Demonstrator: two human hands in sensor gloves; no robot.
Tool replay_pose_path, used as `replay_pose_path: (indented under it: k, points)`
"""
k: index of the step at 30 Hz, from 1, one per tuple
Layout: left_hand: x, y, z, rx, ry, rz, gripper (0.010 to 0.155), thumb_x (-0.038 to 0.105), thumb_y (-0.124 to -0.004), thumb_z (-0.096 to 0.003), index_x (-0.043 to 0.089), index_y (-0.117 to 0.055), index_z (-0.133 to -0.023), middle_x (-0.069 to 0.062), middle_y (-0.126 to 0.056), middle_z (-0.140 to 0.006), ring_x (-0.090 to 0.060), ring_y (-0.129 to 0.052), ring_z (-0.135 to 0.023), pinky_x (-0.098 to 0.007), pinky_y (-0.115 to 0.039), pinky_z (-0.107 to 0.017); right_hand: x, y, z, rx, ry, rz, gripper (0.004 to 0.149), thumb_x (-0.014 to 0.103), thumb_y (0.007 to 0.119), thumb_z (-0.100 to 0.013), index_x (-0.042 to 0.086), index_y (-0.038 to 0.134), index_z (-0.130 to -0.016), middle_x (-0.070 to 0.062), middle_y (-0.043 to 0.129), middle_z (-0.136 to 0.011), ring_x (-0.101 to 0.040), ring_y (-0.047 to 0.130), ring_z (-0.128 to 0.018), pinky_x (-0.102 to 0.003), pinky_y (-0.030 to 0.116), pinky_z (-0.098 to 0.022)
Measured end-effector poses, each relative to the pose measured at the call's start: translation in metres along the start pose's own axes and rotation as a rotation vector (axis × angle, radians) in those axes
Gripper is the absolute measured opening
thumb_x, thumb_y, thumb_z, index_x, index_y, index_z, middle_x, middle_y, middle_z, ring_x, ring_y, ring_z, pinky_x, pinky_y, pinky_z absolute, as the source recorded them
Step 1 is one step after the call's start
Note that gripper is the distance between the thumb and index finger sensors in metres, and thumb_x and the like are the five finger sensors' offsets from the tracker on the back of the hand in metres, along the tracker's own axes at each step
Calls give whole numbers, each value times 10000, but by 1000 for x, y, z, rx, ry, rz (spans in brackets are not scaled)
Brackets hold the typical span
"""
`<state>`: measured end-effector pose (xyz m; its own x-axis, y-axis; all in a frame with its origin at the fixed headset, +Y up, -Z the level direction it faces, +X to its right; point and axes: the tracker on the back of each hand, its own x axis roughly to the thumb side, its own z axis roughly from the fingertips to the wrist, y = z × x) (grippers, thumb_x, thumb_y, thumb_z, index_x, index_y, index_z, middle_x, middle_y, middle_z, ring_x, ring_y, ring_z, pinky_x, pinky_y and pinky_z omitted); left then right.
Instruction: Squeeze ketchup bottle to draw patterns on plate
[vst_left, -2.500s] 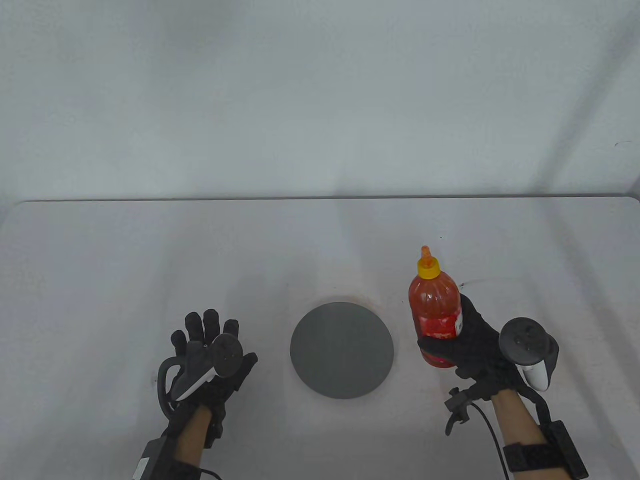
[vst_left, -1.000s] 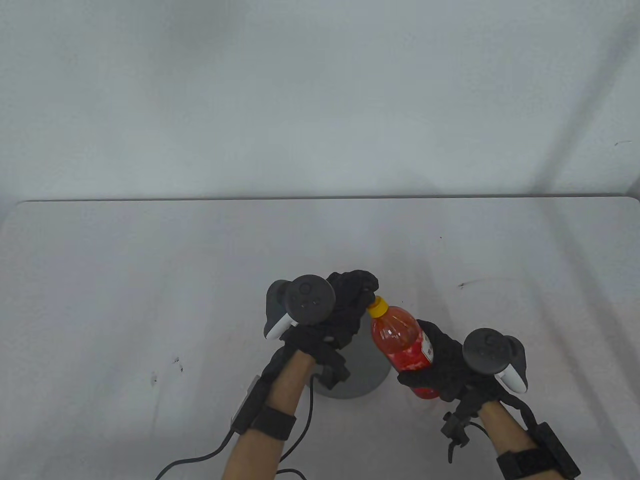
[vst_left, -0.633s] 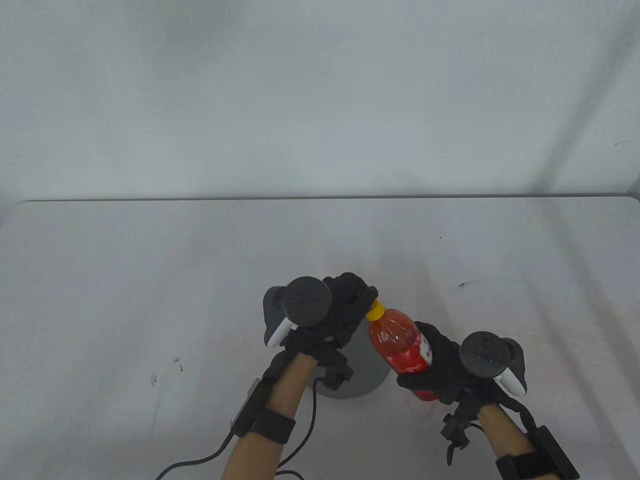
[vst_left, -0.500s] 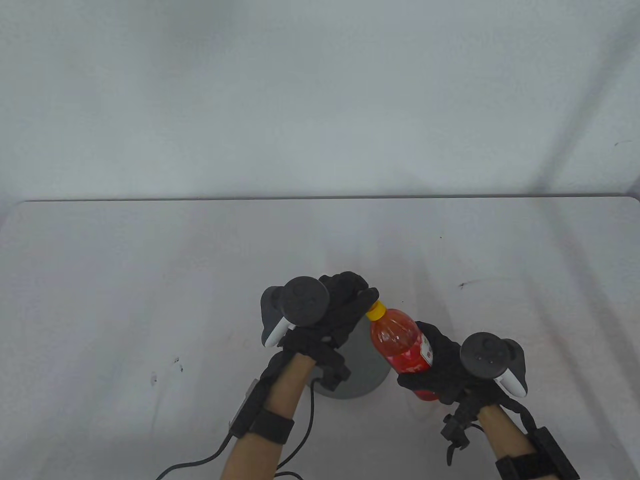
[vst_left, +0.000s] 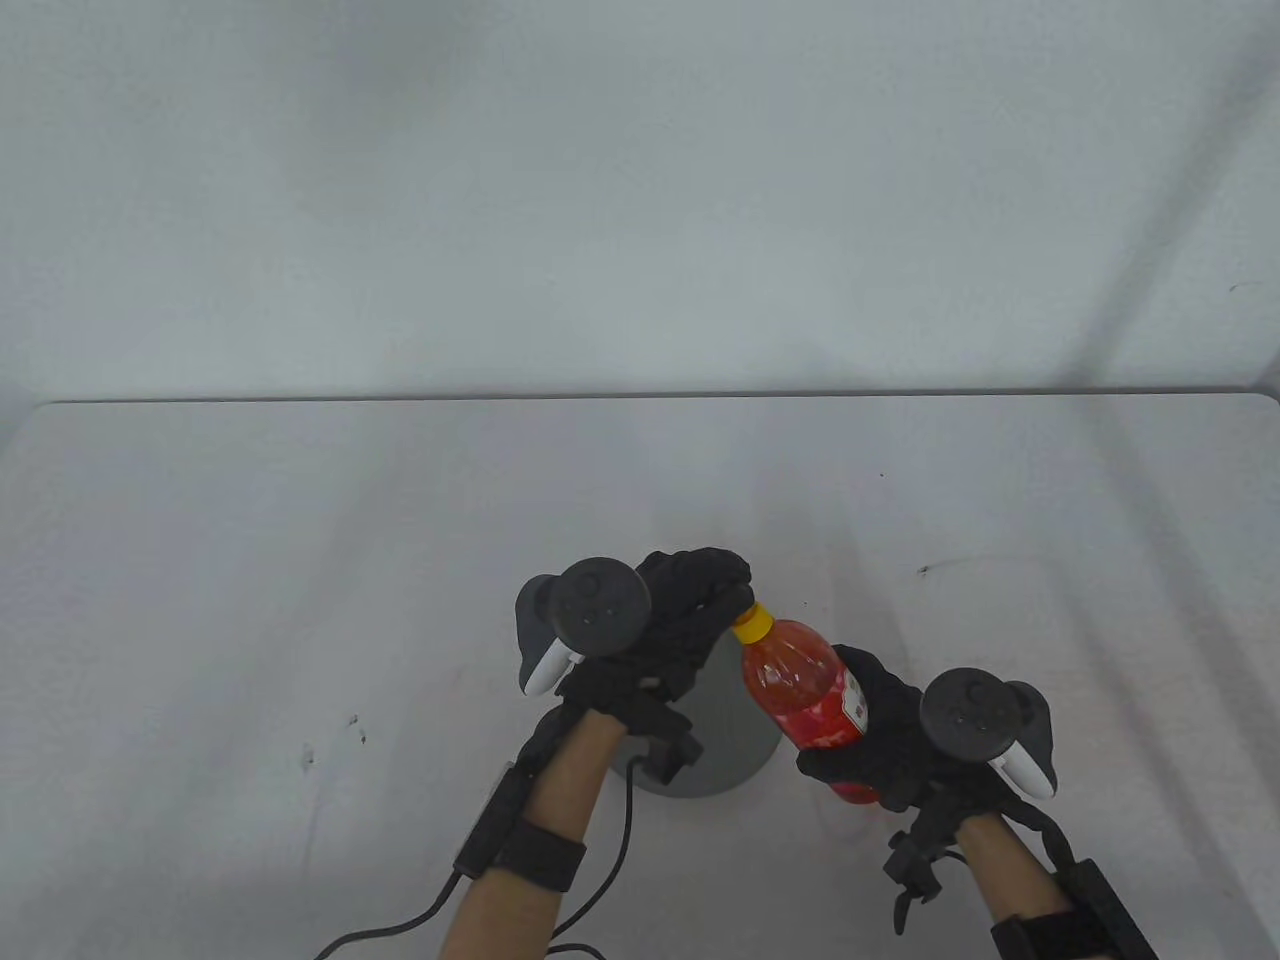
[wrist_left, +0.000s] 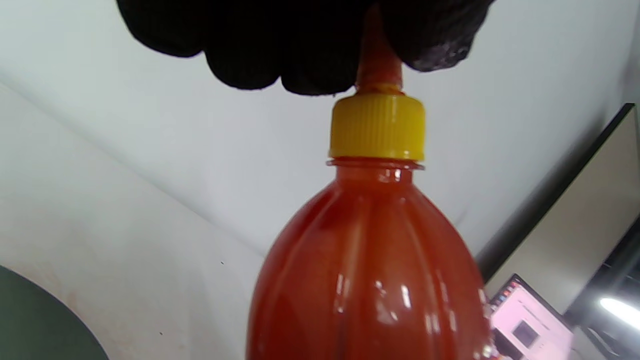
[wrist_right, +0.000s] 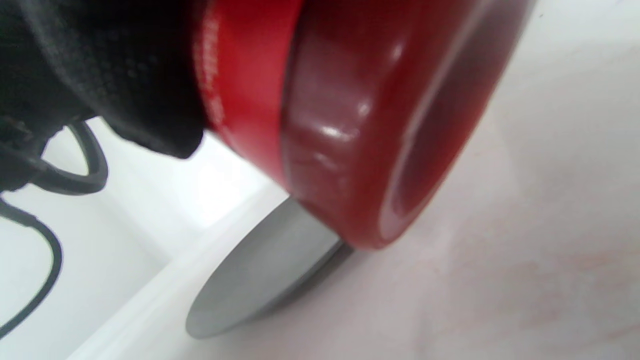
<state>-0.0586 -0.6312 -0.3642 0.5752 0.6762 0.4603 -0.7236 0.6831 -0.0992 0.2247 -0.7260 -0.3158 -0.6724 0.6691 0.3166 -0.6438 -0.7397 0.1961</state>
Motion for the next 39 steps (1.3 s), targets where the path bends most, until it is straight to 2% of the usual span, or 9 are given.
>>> replay_pose_path:
  k: [4,7,10,16,20,23,26,33,39]
  points:
    - [-1,3,0,-54,-8,20,622,513,-714,-553,139,-656,-1047,-149,-817,-953,-369,-799,-885,-596,-693,-620,-2,-1,0,-1,5,9,956,535,1039,-395,137,518,-1091,-219,756,-1045,-453,803,-881,-679,683,-648]
    - [-1,6,-1,-97,-39,49,630,430,-734,-575,166,-544,-1116,-193,-686,-1079,-414,-701,-975,-612,-654,-647,-3,-1,1,-5,8,7,955,536,1038,-396,139,518,-1091,-219,754,-1046,-453,800,-884,-677,682,-650]
    - [-3,6,-1,-102,-49,69,488,341,-739,-582,187,-666,-1040,-127,-807,-967,-344,-806,-887,-590,-692,-631,-3,-1,1,-7,11,9,957,534,1039,-394,137,517,-1092,-219,755,-1045,-453,802,-882,-677,682,-650]
    - [-5,5,1,-19,28,21,513,475,-740,-560,114,-757,-924,-93,-891,-789,-309,-879,-754,-585,-725,-586,-2,1,0,3,5,20,956,533,1040,-395,137,518,-1091,-220,755,-1046,-454,801,-883,-678,680,-650]
    - [-6,7,2,-11,16,-42,612,538,-733,-544,143,-694,-1010,-122,-846,-911,-347,-839,-834,-588,-706,-605,-2,1,0,1,6,21,957,534,1039,-395,137,517,-1092,-219,753,-1047,-454,800,-884,-677,680,-650]
    - [-6,5,1,-78,-27,42,588,457,-749,-567,217,-611,-1086,-163,-754,-1032,-373,-787,-898,-604,-674,-631,-2,1,0,3,5,17,958,533,1040,-395,138,516,-1092,-219,753,-1047,-452,800,-884,-678,680,-650]
    - [-7,4,-1,-116,-63,75,533,369,-749,-580,231,-618,-1078,-122,-774,-981,-340,-780,-890,-593,-677,-640,-2,2,0,3,6,26,957,535,1038,-396,137,516,-1092,-220,754,-1046,-452,801,-884,-675,679,-653]
    - [-9,0,0,-89,-21,55,495,469,-701,-575,187,-728,-981,-101,-836,-827,-303,-821,-792,-605,-684,-629,-2,3,0,7,4,35,958,536,1038,-394,138,517,-1092,-218,753,-1047,-451,801,-884,-676,680,-652]
    - [-13,7,2,-109,0,95,608,501,-586,-598,162,-579,-1102,-190,-708,-1015,-397,-704,-909,-592,-651,-643,-3,3,0,4,10,32,957,534,1038,-396,138,516,-1092,-218,753,-1047,-452,801,-884,-674,681,-651]
